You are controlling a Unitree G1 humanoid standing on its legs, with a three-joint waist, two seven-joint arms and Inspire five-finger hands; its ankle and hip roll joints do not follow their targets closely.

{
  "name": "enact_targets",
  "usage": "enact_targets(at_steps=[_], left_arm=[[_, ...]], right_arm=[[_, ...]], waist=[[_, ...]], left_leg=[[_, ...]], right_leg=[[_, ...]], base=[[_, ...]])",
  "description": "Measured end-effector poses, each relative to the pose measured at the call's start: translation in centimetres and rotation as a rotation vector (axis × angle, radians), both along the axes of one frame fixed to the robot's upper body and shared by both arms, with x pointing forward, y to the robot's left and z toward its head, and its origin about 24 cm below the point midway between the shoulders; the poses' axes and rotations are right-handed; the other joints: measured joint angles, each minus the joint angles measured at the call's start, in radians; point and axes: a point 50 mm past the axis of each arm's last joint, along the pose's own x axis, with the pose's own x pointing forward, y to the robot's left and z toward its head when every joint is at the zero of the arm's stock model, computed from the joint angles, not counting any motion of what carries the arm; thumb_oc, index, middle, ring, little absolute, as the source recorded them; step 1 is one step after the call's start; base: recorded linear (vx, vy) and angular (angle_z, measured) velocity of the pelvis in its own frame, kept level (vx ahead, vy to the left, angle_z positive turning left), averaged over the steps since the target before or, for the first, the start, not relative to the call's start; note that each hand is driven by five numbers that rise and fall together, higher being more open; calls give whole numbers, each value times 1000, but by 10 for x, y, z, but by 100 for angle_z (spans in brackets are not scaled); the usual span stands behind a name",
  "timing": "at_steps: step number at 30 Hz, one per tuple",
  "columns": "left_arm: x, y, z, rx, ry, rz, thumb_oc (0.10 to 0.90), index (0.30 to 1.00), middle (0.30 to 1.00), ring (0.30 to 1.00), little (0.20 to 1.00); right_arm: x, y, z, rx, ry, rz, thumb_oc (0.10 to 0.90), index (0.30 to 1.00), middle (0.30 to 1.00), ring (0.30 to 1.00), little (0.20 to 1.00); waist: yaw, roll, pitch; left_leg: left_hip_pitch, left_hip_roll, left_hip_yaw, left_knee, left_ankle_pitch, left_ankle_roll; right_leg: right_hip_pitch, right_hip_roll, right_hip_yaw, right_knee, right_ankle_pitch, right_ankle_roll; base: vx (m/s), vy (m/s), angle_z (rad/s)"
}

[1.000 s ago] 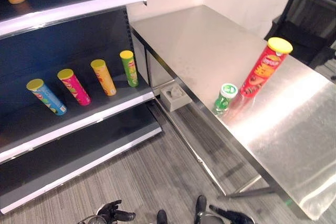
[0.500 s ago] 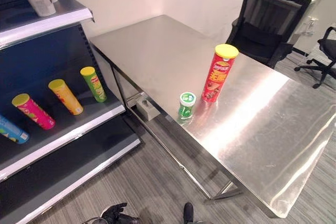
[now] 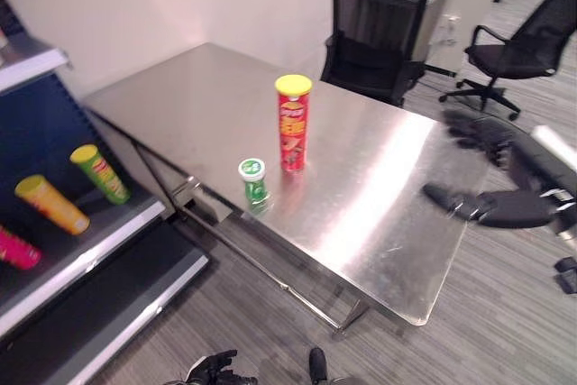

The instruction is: Put the goods on the table back onto the shelves and tidy them up.

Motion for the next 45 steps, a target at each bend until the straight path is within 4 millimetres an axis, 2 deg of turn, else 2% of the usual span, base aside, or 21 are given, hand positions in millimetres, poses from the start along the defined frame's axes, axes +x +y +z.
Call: enact_targets(at_steps=[1,2,3,6,9,10,13,15,20,21,25,29,37,45], left_arm=[[-3,3,0,5,5,2,800,900,900,900,900],[-6,6,0,9,12,15,800,900,900,900,900],[-13,8,-1,17,24,16,800,900,900,900,900],[-24,7,-3,8,46,35,800,900,900,900,900],[-27,6,-4,6,49,35,800,900,900,900,900],[-28,5,-4,2,51,37,800,900,900,900,900],[-28,0,-5,-9,52,41,800,900,900,900,900],[-28,-1,-5,-10,53,44,800,900,900,900,900],[-24,-4,-5,-2,37,47,800,900,900,900,900],[-24,-3,-4,3,34,53,800,900,900,900,900],[-18,-4,-3,13,12,63,800,900,900,900,900],[-17,-3,-3,32,2,86,800,900,900,900,900],[-12,1,-1,51,-18,117,800,900,900,900,900],[-11,2,-1,66,-21,125,800,900,900,900,900]], right_arm=[[-1,-2,-5,-4,37,-6,800,900,900,900,900],[-2,-5,-9,-5,62,-17,800,900,900,900,900],[0,-6,-13,4,81,-25,800,900,900,900,900],[4,-12,-25,24,136,-52,800,900,900,900,900],[2,-8,-43,85,191,-45,800,900,900,900,900],[1,-6,-48,112,198,-43,800,900,900,900,900],[2,1,-64,133,202,-59,800,900,900,900,900],[11,11,-71,102,168,-69,800,900,900,900,900],[32,21,-78,-27,57,-137,800,900,900,900,900],[34,20,-81,-47,52,-152,800,900,900,900,900],[48,26,-90,-122,22,-177,800,900,900,900,900],[52,35,-92,-197,-11,-163,800,900,900,900,900],[53,34,-90,-211,-32,-176,800,900,900,900,900],[63,33,-89,-219,-56,-217,800,900,900,900,900]], waist=[[-1,-20,-5],[1,-25,-7],[15,-17,-12],[23,10,-23],[22,18,-35],[27,30,-41],[26,31,-42],[28,35,-40],[36,47,-26],[63,54,-23],[82,64,-7],[85,69,25],[82,58,69],[87,60,71]], left_leg=[[0,-15,2,5,10,-8],[-1,-22,-3,5,10,-8],[-2,-16,-3,1,9,-7],[-4,-27,-2,0,10,-6],[3,-35,-5,0,7,-2],[2,-36,-6,0,8,3],[3,-39,-12,0,9,4],[11,-39,-16,1,11,2],[22,-45,-44,1,7,7],[17,-45,-50,1,8,7],[16,-46,-60,1,9,5],[22,-46,-78,4,10,4],[30,-46,-85,5,10,4],[20,-47,-103,5,10,4]], right_leg=[[-10,-18,2,26,0,-7],[-10,-22,4,25,7,-28],[4,-25,-6,10,6,-27],[43,-33,-11,-56,30,-37],[58,-41,-19,-69,48,-45],[59,-43,-20,-68,48,-46],[63,-44,-23,-69,46,-50],[71,-44,-24,-69,45,-51],[94,-54,-51,-69,35,-56],[96,-55,-55,-69,35,-57],[96,-58,-68,-69,34,-59],[115,-59,-81,-69,29,-56],[125,-61,-89,-69,24,-52],[125,-63,-107,-69,23,-52]], base=[[3,-69,79],[1,-56,52],[-6,-39,19],[10,-52,6],[-1,-44,6],[2,-53,5],[3,-30,6],[-1,-26,7],[-10,-11,16],[-33,-9,16],[-24,9,11],[-13,6,11],[-4,2,2],[-1,2,7]])
